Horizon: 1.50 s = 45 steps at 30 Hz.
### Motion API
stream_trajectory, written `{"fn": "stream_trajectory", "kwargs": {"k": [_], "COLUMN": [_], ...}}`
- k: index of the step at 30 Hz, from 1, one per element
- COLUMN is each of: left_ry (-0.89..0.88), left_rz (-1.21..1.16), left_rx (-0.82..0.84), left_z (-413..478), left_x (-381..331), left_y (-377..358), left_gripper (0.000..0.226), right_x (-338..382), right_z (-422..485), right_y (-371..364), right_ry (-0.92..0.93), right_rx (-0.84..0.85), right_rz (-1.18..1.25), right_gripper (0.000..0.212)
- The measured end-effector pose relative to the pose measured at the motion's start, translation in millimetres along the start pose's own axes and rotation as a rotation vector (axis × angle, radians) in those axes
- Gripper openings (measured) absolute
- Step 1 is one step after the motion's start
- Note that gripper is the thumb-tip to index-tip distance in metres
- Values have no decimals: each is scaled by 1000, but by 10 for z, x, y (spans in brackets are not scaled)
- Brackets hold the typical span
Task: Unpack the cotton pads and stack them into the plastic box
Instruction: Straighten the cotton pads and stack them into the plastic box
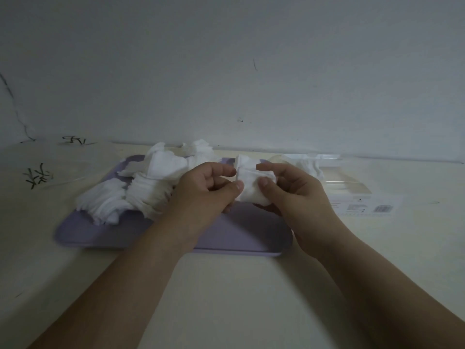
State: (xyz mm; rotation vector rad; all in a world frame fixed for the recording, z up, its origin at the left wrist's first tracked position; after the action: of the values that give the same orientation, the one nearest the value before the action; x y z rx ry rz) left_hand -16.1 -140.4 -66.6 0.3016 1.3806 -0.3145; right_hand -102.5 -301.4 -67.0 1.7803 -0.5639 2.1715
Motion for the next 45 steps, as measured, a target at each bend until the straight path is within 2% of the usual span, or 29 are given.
{"fn": "stream_trajectory", "kwargs": {"k": [3,4,7,11,12,16,20,23,28,30,33,37,43,45], "left_ry": [-27,-33,-49,-21,-27,-31,-66,-80,-54,-9,-79,-68,-117,-96], "left_rz": [156,211,264,370,382,346,359,347,341,341,496,441,452,398], "left_rx": [-6,15,71,100,125,205,240,250,207,153,57,48,93,71], "left_z": [18,16,4,36,39,15,-33,-48,-49,-52,-48,-19,-47,-58], "left_x": [16,20,45,97,100,69,38,67,29,4,-1,44,37,-19], "left_y": [38,40,24,46,42,11,-84,-101,-52,-49,-57,-26,-31,-25], "left_gripper": [46,48,31,55,55,31,24,27,21,9,27,14,13,28], "right_x": [19,14,-4,-20,-36,-73,-109,-107,-1,15,29,-3,4,20], "right_z": [-9,-13,-31,-52,-51,-35,-51,-59,-72,-66,-64,-62,-23,-13], "right_y": [-15,-26,-80,-99,-91,-106,-176,-190,-152,-148,-156,-156,-88,-58], "right_ry": [67,70,96,73,36,-76,-101,-65,93,109,130,119,108,78], "right_rx": [57,79,129,110,118,113,102,105,79,86,108,178,150,114], "right_rz": [-147,-195,-326,-479,-463,-378,-387,-445,-701,-728,-754,-804,-749,-646], "right_gripper": [31,38,48,61,68,93,98,95,72,70,66,61,60,55]}}
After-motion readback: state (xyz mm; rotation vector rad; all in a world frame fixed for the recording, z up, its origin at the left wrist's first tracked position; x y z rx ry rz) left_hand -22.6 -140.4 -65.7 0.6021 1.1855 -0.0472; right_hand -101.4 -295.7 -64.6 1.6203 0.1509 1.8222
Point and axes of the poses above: each hand's wrist, its own z-axis towards the middle knuckle, its own y-axis out of the back of the hand, x = y × z, the point moved 5 cm from there along z, towards the middle knuckle, and after that the axes turned 3 degrees about -x, right-handed, at the moved point
